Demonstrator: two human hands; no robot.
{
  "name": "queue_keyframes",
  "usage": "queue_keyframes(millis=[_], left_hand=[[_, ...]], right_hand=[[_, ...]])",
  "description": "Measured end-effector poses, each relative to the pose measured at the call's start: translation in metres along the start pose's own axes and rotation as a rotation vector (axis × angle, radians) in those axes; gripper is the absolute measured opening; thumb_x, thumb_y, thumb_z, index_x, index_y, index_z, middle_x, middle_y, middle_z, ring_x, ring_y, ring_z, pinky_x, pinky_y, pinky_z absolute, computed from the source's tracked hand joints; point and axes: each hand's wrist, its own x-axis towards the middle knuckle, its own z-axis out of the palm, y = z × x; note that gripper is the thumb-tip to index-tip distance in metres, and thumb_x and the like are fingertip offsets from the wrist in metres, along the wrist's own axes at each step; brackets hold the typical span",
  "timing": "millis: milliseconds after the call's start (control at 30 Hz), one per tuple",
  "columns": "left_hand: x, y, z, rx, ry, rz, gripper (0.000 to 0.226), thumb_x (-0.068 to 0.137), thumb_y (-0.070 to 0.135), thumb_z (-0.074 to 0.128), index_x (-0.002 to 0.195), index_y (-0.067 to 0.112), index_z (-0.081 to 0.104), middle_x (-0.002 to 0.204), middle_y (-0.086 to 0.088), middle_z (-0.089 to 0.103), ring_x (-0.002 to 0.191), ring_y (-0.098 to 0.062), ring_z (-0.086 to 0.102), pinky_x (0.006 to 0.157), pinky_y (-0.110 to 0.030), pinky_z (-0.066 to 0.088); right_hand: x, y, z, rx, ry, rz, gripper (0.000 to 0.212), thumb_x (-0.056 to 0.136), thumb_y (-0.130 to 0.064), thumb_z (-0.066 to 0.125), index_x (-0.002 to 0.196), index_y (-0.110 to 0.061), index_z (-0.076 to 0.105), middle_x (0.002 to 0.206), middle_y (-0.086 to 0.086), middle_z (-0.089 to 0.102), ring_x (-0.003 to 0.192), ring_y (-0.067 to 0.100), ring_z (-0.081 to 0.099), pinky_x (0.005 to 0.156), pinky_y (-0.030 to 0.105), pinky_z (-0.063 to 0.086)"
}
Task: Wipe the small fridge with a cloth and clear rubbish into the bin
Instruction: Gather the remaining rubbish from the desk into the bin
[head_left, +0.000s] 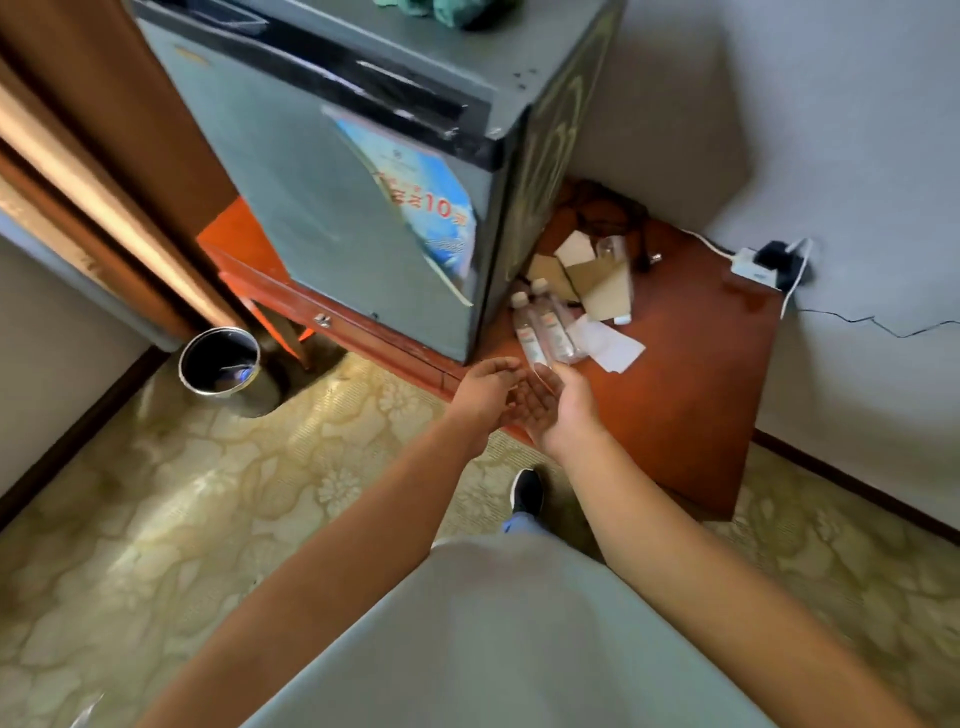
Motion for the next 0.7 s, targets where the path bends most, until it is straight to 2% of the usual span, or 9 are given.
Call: queue_keyframes(millis=[167,267,367,500,567,633,700], left_hand=[[0.045,0.015,0.058,0.07,0.0,-0.021,0.023,0.098,0.01,0.058,0.12,0.015,0.065,0.098,-0.002,0.07,0.085,-0.016,0.066,0.074,-0.026,0.057],[0.077,0.023,0.094,0.097,0.013,-0.034,0.024,0.099,0.009,0.057,0.122,0.012,0.064,0.107,-0.007,0.072,0.09,-0.018,0.068,0.081,-0.03,0.058],[0.108,0.026,0.129,0.134,0.055,-0.066,0.024,0.099,0.009,0.055,0.121,0.013,0.064,0.113,-0.007,0.071,0.091,-0.018,0.068,0.075,-0.028,0.058],[0.145,0.023,0.165,0.168,0.133,-0.13,0.023,0.099,0.008,0.056,0.119,0.014,0.066,0.119,-0.012,0.069,0.094,-0.021,0.068,0.08,-0.034,0.062],[0.162,0.02,0.179,0.198,0.169,-0.158,0.022,0.099,0.009,0.056,0.118,0.015,0.066,0.117,-0.013,0.068,0.092,-0.021,0.067,0.087,-0.041,0.061],[0.175,0.019,0.191,0.244,0.208,-0.182,0.022,0.1,0.01,0.055,0.118,0.017,0.066,0.111,-0.01,0.068,0.09,-0.021,0.067,0.092,-0.044,0.059],[0.188,0.018,0.2,0.328,0.245,-0.195,0.024,0.098,0.013,0.056,0.119,0.02,0.064,0.105,-0.006,0.067,0.091,-0.02,0.067,0.093,-0.044,0.059]], right_hand=[[0.037,-0.064,-0.021,0.09,0.003,0.029,0.021,0.096,-0.03,0.059,0.1,-0.012,0.068,0.091,0.006,0.072,0.07,0.019,0.069,0.068,0.029,0.055],[0.063,-0.101,-0.031,0.12,0.025,0.036,0.021,0.096,-0.03,0.061,0.1,-0.01,0.068,0.096,0.006,0.072,0.08,0.021,0.069,0.076,0.03,0.057],[0.086,-0.134,-0.043,0.156,0.047,0.064,0.019,0.097,-0.027,0.06,0.097,-0.009,0.068,0.103,0.008,0.071,0.09,0.023,0.067,0.087,0.032,0.055],[0.112,-0.167,-0.065,0.165,0.112,0.117,0.015,0.099,-0.023,0.057,0.097,-0.01,0.064,0.1,0.006,0.066,0.09,0.02,0.064,0.084,0.03,0.054],[0.128,-0.177,-0.078,0.142,0.162,0.144,0.016,0.099,-0.023,0.056,0.107,-0.011,0.063,0.104,0.004,0.063,0.091,0.017,0.064,0.085,0.03,0.053],[0.145,-0.18,-0.09,0.124,0.225,0.179,0.021,0.098,-0.022,0.057,0.116,-0.011,0.061,0.103,0.002,0.061,0.081,0.013,0.063,0.089,0.029,0.053],[0.16,-0.181,-0.099,0.064,0.266,0.197,0.022,0.096,-0.019,0.058,0.118,-0.013,0.058,0.093,0.001,0.058,0.063,0.009,0.053,0.092,0.027,0.055]])
